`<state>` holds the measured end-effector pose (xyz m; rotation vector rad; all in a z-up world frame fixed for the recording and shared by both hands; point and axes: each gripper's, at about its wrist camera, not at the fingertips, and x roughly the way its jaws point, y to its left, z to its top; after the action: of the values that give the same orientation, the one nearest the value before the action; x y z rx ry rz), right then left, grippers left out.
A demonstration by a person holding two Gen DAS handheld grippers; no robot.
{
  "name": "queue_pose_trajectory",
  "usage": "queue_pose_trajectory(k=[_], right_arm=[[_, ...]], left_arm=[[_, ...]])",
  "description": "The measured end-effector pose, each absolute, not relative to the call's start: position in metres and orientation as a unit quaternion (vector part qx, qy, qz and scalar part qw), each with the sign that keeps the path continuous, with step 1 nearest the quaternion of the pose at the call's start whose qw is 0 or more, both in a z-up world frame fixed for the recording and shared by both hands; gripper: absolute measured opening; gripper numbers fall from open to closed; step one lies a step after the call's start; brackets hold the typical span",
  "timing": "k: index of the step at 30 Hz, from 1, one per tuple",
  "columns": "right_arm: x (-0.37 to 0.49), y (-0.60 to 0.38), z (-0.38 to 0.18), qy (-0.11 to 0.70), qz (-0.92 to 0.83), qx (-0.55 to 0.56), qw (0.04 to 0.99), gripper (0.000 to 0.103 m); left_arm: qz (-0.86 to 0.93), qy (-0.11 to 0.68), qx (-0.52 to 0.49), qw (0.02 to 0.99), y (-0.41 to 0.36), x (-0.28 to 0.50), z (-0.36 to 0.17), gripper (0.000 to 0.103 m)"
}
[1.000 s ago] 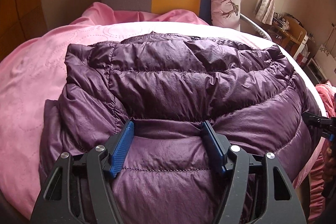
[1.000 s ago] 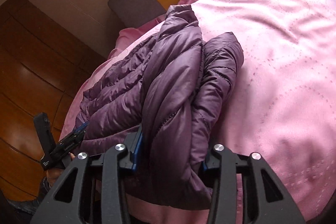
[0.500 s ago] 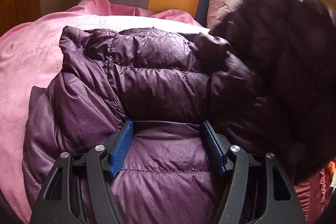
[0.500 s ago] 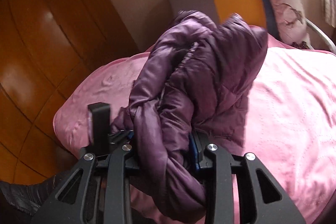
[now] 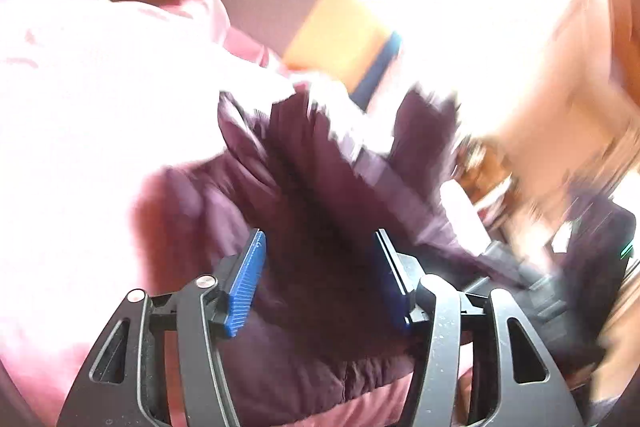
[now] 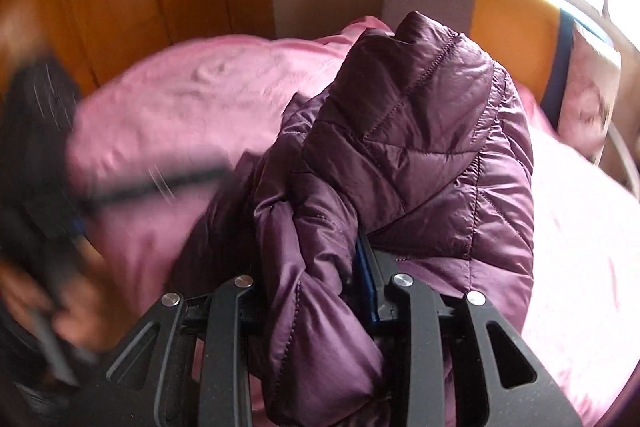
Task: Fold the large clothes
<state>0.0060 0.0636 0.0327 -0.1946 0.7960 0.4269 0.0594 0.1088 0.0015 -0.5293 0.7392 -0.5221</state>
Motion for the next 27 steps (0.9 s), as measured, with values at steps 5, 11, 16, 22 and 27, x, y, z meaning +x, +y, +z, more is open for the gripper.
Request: queue_pose_trajectory(k=[5, 11, 16, 22, 27], right_arm=[[-0.016, 0.103, 0.008, 0.351, 0.200, -0.180, 0.897, 0.030], [-0.029, 0.117, -0.007, 0.331, 0.207, -0.209, 0.897, 0.030], [-0.040, 0.077, 0.004, 0.336, 0.263, -0.153, 0.891, 0.056], [-0.051, -0.022, 0.052, 0.333, 0.382, 0.025, 0.862, 0.069], [-0.032, -0.067, 0.034, 0.352, 0.291, -0.011, 0.890, 0.052]], left_arm=[[-0.286, 0.329, -0.280, 0.855, 0.134, 0.066, 0.021, 0.072], [-0.324, 0.385, -0.261, 0.824, 0.094, 0.109, 0.008, 0.074], [-0.311, 0.415, -0.217, 0.827, 0.072, 0.129, 0.000, 0.020], [-0.308, 0.424, -0.188, 0.831, 0.079, 0.129, 0.010, 0.018], [-0.300, 0.438, -0.175, 0.829, 0.087, 0.130, 0.009, 0.018]])
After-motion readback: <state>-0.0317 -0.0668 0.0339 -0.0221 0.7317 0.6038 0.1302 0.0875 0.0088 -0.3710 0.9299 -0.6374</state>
